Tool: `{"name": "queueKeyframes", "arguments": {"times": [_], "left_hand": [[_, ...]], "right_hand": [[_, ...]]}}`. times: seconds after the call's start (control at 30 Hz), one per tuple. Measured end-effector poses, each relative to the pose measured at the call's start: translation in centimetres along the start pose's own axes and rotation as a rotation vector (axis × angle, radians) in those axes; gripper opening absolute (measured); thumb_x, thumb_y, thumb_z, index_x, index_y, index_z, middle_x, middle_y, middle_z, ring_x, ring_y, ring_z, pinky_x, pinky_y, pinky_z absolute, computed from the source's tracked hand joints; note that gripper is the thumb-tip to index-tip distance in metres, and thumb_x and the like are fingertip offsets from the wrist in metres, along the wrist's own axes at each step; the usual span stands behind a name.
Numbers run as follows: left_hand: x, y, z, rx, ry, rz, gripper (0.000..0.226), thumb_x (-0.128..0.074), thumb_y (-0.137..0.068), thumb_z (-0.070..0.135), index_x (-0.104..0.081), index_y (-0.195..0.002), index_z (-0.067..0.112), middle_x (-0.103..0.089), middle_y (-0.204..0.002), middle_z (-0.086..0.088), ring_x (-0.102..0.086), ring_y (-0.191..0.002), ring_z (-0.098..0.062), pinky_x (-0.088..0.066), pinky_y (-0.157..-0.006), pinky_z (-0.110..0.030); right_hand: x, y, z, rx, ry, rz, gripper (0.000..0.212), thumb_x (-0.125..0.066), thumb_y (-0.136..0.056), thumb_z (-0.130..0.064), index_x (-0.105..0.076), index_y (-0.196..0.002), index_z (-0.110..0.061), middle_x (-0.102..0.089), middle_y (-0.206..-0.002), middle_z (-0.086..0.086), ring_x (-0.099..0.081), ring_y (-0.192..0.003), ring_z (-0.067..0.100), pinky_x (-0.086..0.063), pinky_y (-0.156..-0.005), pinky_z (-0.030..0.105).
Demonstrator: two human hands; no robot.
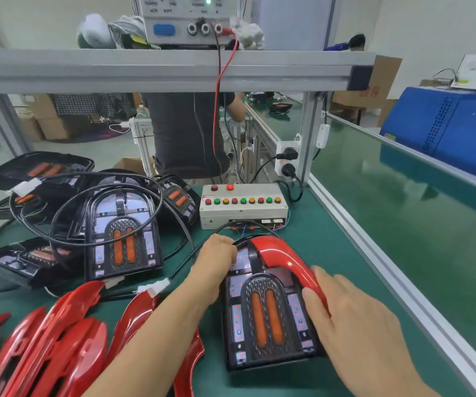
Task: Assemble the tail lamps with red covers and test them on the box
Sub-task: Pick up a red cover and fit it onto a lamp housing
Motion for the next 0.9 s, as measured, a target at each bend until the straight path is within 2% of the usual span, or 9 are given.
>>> {"name": "queueKeyframes", "arguments": {"times": [0.07, 0.2, 0.3, 0.43, 0.53, 0.67, 0.77, 0.83, 0.9], "left_hand": [[-0.4, 0.9, -0.7, 0.08, 0.21, -0.031, 0.027, -0.039, -0.073, -0.005, -0.029, -0.06, 0.017, -0.031, -0.061, -0.003, -0.026, -0.052, -0.019, -0.021, -0.053, -0.025], [-2.0, 2.6, -0.7, 0.163, 0.422, -0.214, 0.016, -0.061, -0.084, 0.022, -0.068, -0.073, 0.013, -0.069, -0.072, -0.01, -0.062, -0.059, -0.025, -0.051, -0.06, -0.029], [-1.6, 2.8, -0.1, 0.092, 0.415, -0.207, 0.024, -0.073, -0.078, 0.027, -0.072, -0.094, 0.008, -0.074, -0.087, -0.011, -0.07, -0.07, -0.023, -0.056, -0.06, -0.028], [-0.7, 3.3, 0.4, 0.014, 0.358, -0.166, 0.025, -0.076, -0.075, 0.023, -0.071, -0.097, 0.01, -0.075, -0.082, -0.006, -0.071, -0.065, -0.016, -0.05, -0.049, -0.017], [-0.5, 3.5, 0.4, -0.005, 0.359, -0.17, 0.028, -0.077, -0.073, 0.023, -0.071, -0.098, 0.01, -0.075, -0.086, -0.008, -0.072, -0.07, -0.019, -0.051, -0.053, -0.019], [-0.6, 3.7, 1.0, -0.039, 0.384, -0.191, 0.027, -0.077, -0.072, 0.018, -0.073, -0.096, 0.007, -0.074, -0.088, -0.012, -0.071, -0.071, -0.022, -0.053, -0.056, -0.022], [-0.7, 3.9, 1.0, -0.022, 0.392, -0.217, 0.033, -0.079, -0.063, 0.023, -0.074, -0.091, 0.006, -0.074, -0.085, -0.013, -0.071, -0.066, -0.021, -0.052, -0.054, -0.022], [-1.0, 4.2, 0.9, -0.013, 0.393, -0.246, 0.035, -0.08, -0.058, 0.025, -0.075, -0.087, 0.006, -0.074, -0.083, -0.015, -0.071, -0.065, -0.022, -0.053, -0.054, -0.023], [-1.3, 4.3, 0.9, -0.006, 0.382, -0.265, 0.036, -0.08, -0.055, 0.027, -0.076, -0.086, 0.008, -0.074, -0.084, -0.015, -0.071, -0.066, -0.023, -0.053, -0.056, -0.024]], "right_hand": [[0.1, 0.3, -0.3, 0.008, 0.051, 0.012, 0.052, -0.02, -0.098, -0.048, -0.01, -0.149, -0.041, -0.054, -0.107, -0.015, -0.053, -0.084, 0.005, -0.032, -0.061, 0.024], [0.6, 1.7, -1.3, 0.071, 0.041, 0.101, 0.031, -0.056, -0.089, -0.027, -0.073, -0.11, -0.011, -0.065, -0.062, -0.005, -0.06, -0.046, 0.017, -0.029, -0.033, 0.022], [0.2, 2.2, -2.2, 0.135, 0.051, 0.108, 0.046, -0.048, -0.081, -0.037, -0.075, -0.106, -0.009, -0.062, -0.057, -0.006, -0.058, -0.043, 0.016, -0.038, -0.029, 0.025], [0.1, 2.2, -2.1, 0.123, 0.002, 0.115, 0.051, -0.087, -0.062, -0.029, -0.075, -0.106, -0.008, -0.069, -0.063, -0.004, -0.062, -0.045, 0.012, -0.046, -0.033, 0.024], [-0.5, 2.5, -2.1, 0.154, -0.065, 0.112, 0.049, -0.082, -0.07, -0.033, -0.073, -0.11, -0.008, -0.068, -0.066, -0.004, -0.062, -0.048, 0.012, -0.048, -0.035, 0.024], [-1.1, 2.4, -0.5, 0.061, -0.113, 0.034, 0.044, -0.043, -0.089, -0.052, -0.067, -0.12, -0.031, -0.055, -0.083, -0.012, -0.058, -0.066, 0.007, -0.046, -0.047, 0.021], [-4.3, 2.7, 1.3, -0.148, -0.653, -0.257, 0.048, -0.053, -0.074, -0.067, -0.036, -0.119, -0.067, -0.048, -0.11, -0.037, -0.053, -0.099, -0.015, -0.041, -0.077, 0.014], [-6.9, 3.3, 1.4, -0.277, -1.06, -0.48, 0.062, -0.071, -0.071, -0.056, -0.043, -0.126, -0.051, -0.06, -0.112, -0.037, -0.06, -0.102, -0.011, -0.047, -0.088, 0.018], [-7.9, 3.6, 1.1, -0.28, -1.202, -0.611, 0.06, -0.076, -0.067, -0.052, -0.06, -0.121, -0.032, -0.072, -0.109, -0.015, -0.068, -0.102, 0.005, -0.053, -0.089, 0.024]]}}
Point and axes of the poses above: each hand's wrist, its own y-axis away from the middle knuckle, its own x-axis out of the back of the hand, z = x × y, the point moved 10 cm from there along -y, towards the middle knuckle
